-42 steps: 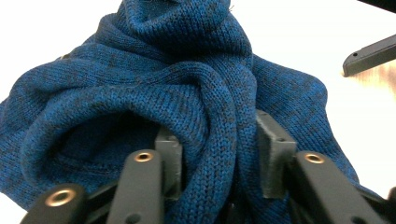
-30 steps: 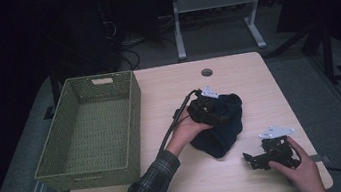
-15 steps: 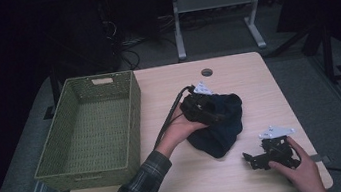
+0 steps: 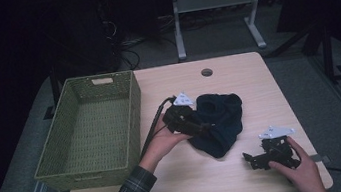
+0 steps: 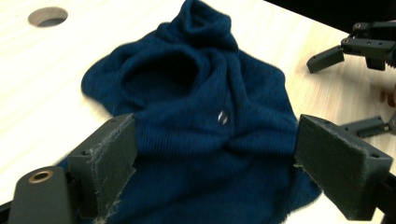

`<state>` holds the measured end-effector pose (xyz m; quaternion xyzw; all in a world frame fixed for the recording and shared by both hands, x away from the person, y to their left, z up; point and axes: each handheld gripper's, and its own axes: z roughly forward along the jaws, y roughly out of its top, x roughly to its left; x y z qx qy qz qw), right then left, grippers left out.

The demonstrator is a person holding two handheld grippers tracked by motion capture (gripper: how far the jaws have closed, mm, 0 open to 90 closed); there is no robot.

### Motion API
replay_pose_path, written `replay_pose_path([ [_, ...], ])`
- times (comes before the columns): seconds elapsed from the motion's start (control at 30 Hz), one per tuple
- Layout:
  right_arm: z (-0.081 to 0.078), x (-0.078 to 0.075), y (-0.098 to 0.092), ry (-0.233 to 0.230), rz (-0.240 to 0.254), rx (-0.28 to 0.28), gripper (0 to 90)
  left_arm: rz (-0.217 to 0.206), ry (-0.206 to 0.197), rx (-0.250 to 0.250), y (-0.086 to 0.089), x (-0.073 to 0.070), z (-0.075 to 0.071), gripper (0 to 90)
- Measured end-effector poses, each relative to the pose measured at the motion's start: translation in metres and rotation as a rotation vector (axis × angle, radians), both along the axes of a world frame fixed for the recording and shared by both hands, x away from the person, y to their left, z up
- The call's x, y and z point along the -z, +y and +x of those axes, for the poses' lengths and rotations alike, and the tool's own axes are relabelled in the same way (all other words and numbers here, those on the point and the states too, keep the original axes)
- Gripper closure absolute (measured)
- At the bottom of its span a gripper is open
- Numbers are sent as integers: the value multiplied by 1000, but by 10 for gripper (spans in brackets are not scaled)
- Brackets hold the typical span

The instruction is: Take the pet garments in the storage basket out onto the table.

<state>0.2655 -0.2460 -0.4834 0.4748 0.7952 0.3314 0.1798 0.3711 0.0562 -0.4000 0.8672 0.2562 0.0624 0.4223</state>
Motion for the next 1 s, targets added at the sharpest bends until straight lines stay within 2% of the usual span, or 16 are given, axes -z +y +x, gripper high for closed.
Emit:
replay_pose_path([
  [0.07,0,0,0,0,0,0,0,-13,4,-20,6,5,-5,129],
  [0.17,0,0,0,0,0,0,0,12,10,-19,13,12,-12,129],
  [0.27,0,0,0,0,0,0,0,12,10,-25,22,15,-19,129],
  [0.37,0,0,0,0,0,0,0,-2,0,-53,32,18,-27,129],
  [0.53,0,0,0,0,1,1,0,9,0,-65,45,26,-39,129],
  [0.67,0,0,0,0,0,0,0,15,13,-74,50,34,-49,128],
  [0.83,0,0,0,0,-1,-1,0,55,23,-90,54,43,-56,129],
  [1.0,0,0,0,0,-1,0,0,72,38,-110,58,54,-61,129],
])
